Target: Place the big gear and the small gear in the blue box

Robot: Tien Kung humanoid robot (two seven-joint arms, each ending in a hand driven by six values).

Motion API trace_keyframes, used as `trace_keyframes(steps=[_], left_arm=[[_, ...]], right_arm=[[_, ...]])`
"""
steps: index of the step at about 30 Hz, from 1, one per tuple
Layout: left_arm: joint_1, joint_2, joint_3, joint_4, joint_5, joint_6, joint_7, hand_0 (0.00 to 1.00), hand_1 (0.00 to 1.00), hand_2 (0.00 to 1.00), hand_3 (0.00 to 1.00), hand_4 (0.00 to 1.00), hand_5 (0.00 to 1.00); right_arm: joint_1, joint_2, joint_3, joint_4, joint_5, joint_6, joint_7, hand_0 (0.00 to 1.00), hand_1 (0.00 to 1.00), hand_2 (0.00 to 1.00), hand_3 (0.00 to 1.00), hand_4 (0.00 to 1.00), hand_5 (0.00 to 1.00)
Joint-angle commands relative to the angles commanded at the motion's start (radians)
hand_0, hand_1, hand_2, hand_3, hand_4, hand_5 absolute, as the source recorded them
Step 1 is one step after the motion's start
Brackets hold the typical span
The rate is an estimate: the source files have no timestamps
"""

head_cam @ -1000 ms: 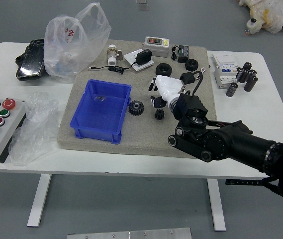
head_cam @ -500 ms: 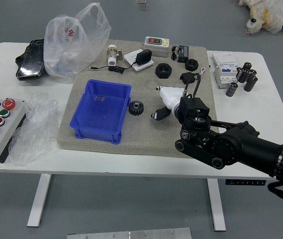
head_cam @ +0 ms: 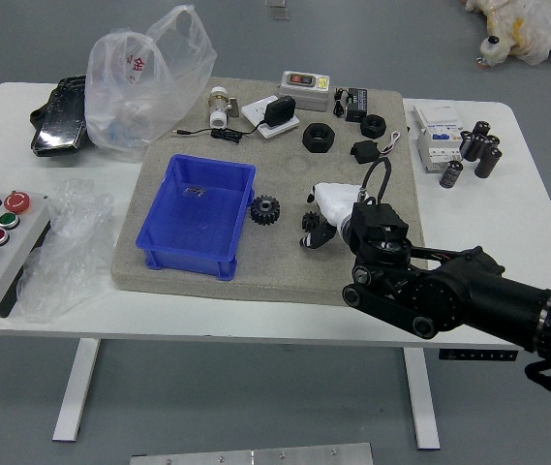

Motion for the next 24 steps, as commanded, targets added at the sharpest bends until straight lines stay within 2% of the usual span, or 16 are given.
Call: trace_keyframes(steps=[3,4,9,10,24], left_arm=[[0.0,0.0,0.003,0.0,-0.002,0.0,-0.002,0.684,0.607,0.571,0.795,0.723,0.317],[0.0,-0.001,0.003,0.0,-0.003,0.0,-0.002,0.684,0.607,0.571,0.795,0.723,0.318],[-0.001,-0.001,0.005,0.001,-0.004,0.001,-0.004,0.684,0.607,0.571,0.795,0.723,0.318],[-0.001,-0.001,0.006,0.001,-0.005,0.001,-0.004,0.684,0.607,0.571,0.795,0.723,0.319],[-0.001,-0.001,0.005,0.0,-0.004,0.001,-0.003,0.684,0.606,0.571,0.795,0.723,0.319]], right_arm=[[0.0,0.0,-0.001,0.001,-0.004,-0.014,0.0,0.447,0.518,0.456,0.602,0.522,0.029],[0.0,0.0,-0.001,0.001,-0.003,-0.019,0.0,0.413,0.449,0.348,0.516,0.464,0.019],[0.0,0.002,-0.004,-0.002,0.007,-0.04,0.0,0.413,0.449,0.348,0.516,0.464,0.019],[0.0,0.002,-0.004,-0.002,0.008,-0.046,0.0,0.418,0.457,0.334,0.507,0.42,0.007],[0.007,0.008,-0.009,0.001,0.019,-0.083,0.0,0.426,0.461,0.33,0.494,0.416,0.018]])
